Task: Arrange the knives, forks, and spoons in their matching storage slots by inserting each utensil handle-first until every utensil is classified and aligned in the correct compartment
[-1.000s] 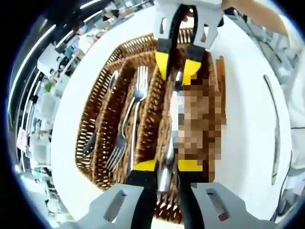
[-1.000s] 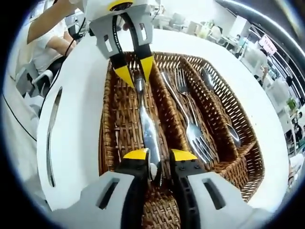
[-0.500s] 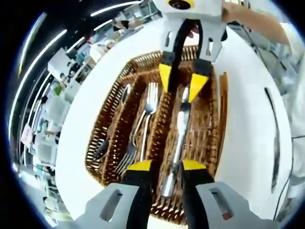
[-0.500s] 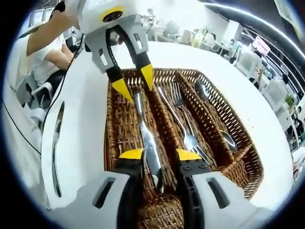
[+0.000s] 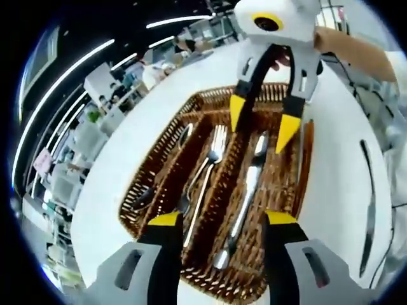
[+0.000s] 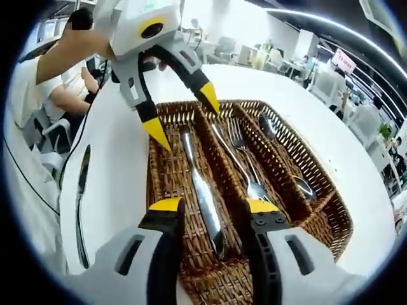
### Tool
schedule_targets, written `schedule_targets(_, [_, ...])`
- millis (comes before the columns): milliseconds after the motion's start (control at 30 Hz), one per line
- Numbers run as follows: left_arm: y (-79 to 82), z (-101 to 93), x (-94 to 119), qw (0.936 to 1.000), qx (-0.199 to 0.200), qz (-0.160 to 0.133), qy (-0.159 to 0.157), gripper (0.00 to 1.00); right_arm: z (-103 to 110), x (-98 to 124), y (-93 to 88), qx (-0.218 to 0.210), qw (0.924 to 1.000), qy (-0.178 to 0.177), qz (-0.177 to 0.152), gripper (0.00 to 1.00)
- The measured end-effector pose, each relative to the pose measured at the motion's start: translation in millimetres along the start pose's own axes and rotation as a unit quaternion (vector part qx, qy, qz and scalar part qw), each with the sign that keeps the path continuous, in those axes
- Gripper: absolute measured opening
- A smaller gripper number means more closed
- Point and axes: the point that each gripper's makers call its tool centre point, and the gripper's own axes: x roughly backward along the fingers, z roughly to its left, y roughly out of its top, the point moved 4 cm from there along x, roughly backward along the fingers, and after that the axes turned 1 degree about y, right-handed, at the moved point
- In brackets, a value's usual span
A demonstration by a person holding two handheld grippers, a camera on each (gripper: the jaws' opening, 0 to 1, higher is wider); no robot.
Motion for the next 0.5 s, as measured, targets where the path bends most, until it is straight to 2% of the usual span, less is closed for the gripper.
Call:
schedule_targets(67, [0.9,-2.1,2.2,1.0000,0.004,-0.003,0.005,0.55,2.5,1.0,0.6,0.001,1.0000,0.006,-0.004,0.40])
schedule_targets(100, [4.9,-10.1,4.4,0.9999,0.012,-0.006,0.009,0.57,1.9,1.6,0.9,0.002,1.0000,0.003,-0.006,0.41])
schedule_targets(167, [4.2,0.3,3.4,0.9996,0.025,-0.013,0.011,0.61,2.3,2.5,1.6,0.003,0.9999,0.002,-0.011,0.43])
schedule_targets(267, [2.4,5.6,1.5,0.9986,0.046,-0.023,0.013,0.66,2.9,3.8,1.7,0.005,0.9999,0.000,-0.014,0.45])
schedule_targets(367, [0.6,7.4,4.3,0.9984,0.048,-0.023,0.017,0.67,3.2,5.4,1.8,0.004,0.9998,-0.003,-0.018,0.46])
schedule_targets(500, [4.4,15.6,5.2,0.9972,0.057,-0.045,0.020,0.70,5.5,6.8,1.3,-0.004,0.9996,-0.003,-0.026,0.46])
